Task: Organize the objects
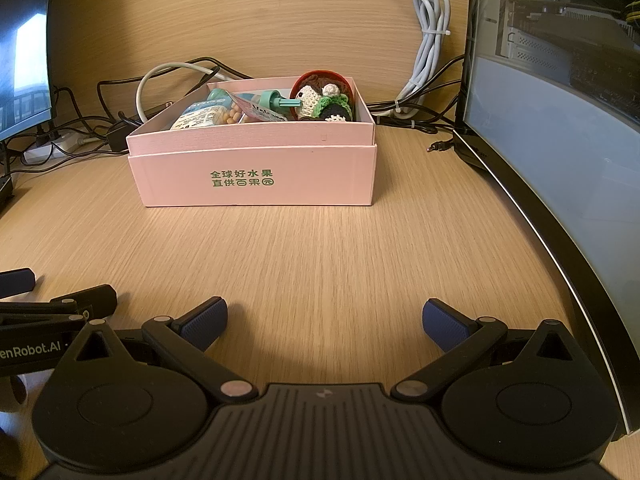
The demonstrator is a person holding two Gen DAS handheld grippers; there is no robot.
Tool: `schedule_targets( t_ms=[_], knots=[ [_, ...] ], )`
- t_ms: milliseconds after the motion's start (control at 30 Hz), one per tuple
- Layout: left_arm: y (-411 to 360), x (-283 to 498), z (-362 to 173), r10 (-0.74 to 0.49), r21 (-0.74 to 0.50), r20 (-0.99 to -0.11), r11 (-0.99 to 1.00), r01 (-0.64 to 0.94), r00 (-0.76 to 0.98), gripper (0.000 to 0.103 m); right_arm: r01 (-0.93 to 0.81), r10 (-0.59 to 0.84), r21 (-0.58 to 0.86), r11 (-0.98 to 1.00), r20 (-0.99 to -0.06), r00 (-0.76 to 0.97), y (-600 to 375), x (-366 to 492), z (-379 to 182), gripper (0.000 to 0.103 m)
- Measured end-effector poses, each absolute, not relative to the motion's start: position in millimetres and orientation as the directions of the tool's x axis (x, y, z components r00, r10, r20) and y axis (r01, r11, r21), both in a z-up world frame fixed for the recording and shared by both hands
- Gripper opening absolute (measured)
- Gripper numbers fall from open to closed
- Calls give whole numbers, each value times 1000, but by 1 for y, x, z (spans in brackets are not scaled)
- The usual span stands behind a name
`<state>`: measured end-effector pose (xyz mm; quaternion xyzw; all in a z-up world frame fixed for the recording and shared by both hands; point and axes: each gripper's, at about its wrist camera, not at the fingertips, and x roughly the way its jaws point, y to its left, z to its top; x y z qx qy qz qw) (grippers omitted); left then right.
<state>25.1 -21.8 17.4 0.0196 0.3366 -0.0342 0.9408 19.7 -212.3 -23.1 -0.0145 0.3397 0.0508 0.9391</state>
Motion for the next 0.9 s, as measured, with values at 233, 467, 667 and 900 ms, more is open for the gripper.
schedule_targets(
  t_ms=[233,467,667,900],
  knots=[
    [-22,25,18,-56,11,-635,997,82,770,101,-105,85,7,994,-639,764,-212,19,-23,103],
    [-21,26,18,-64,11,-637,996,92,768,101,-105,85,7,994,-639,764,-213,19,-23,103],
    [-21,26,18,-71,10,-638,995,101,767,100,-105,86,7,994,-640,764,-213,20,-23,103],
    [-20,26,18,-75,8,-638,994,105,767,100,-106,86,7,994,-640,764,-212,20,-23,103]
  ],
)
